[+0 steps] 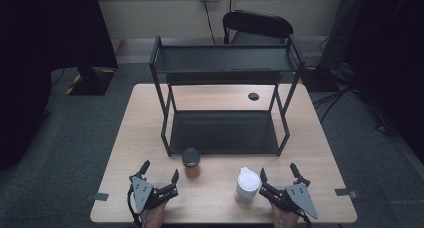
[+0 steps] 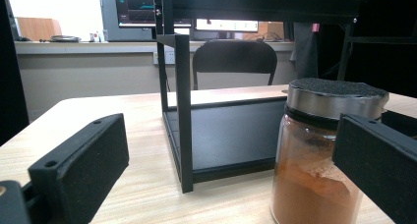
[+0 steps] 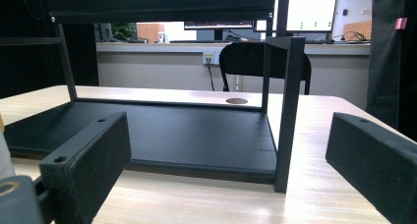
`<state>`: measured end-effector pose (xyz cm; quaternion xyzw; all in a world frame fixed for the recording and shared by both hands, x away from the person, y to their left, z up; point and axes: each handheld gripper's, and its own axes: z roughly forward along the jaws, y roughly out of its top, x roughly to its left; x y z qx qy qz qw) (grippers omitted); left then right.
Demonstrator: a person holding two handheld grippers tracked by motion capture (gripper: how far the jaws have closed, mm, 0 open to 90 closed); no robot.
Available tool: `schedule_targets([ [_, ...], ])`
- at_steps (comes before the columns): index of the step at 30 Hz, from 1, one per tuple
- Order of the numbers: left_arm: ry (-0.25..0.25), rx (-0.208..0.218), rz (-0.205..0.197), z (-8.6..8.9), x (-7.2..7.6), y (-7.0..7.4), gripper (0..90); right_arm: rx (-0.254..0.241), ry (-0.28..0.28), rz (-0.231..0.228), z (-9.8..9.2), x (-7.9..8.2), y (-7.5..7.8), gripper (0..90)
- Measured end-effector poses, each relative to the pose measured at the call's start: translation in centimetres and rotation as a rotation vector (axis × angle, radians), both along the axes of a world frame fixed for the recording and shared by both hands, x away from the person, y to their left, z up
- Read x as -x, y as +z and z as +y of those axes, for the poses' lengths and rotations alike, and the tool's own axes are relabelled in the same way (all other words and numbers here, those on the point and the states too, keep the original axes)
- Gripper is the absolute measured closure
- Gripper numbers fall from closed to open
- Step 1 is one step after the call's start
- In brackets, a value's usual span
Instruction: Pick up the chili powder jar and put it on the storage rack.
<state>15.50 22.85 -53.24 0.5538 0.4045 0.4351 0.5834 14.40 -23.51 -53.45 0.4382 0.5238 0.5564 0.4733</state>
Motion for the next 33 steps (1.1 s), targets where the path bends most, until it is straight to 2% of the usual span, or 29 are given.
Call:
schedule_targets([
  [9, -0.004, -0.005, 0.009, 0.1, -0.1, 0.2, 0.2, 0.0, 0.002, 0.0, 0.0, 0.0, 0.0, 2.3],
  [17, -0.003, -0.003, -0.001, 0.1, -0.1, 0.0, 0.2, -0.001, -0.001, 0.0, 0.0, 0.0, 0.0, 2.0],
  [21, -0.011, 0.007, -0.003, 0.3, -0.1, 0.0, 0.1, 0.0, -0.001, 0.0, 0.0, 0.0, 0.0, 2.0],
  [22, -0.027, 0.029, -0.003, 0.5, -0.2, 0.0, 0.0, 0.0, -0.001, 0.0, 0.0, 0.0, 0.0, 2.0],
  [23, -0.027, 0.029, -0.003, 0.5, -0.2, 0.0, 0.0, 0.0, -0.001, 0.0, 0.0, 0.0, 0.0, 2.0],
  [24, -0.038, 0.046, -0.004, 0.8, -0.1, 0.3, 0.0, 0.0, -0.001, 0.0, 0.1, 0.0, 0.0, 2.0],
  [28, -0.041, 0.061, -0.027, 0.9, 0.1, 0.7, 0.1, -0.001, -0.002, 0.0, 0.1, 0.0, 0.0, 2.0],
  [33, -0.05, 0.056, -0.026, 0.9, 0.1, 1.0, 0.1, 0.0, -0.003, 0.0, 0.1, 0.0, 0.0, 1.9],
])
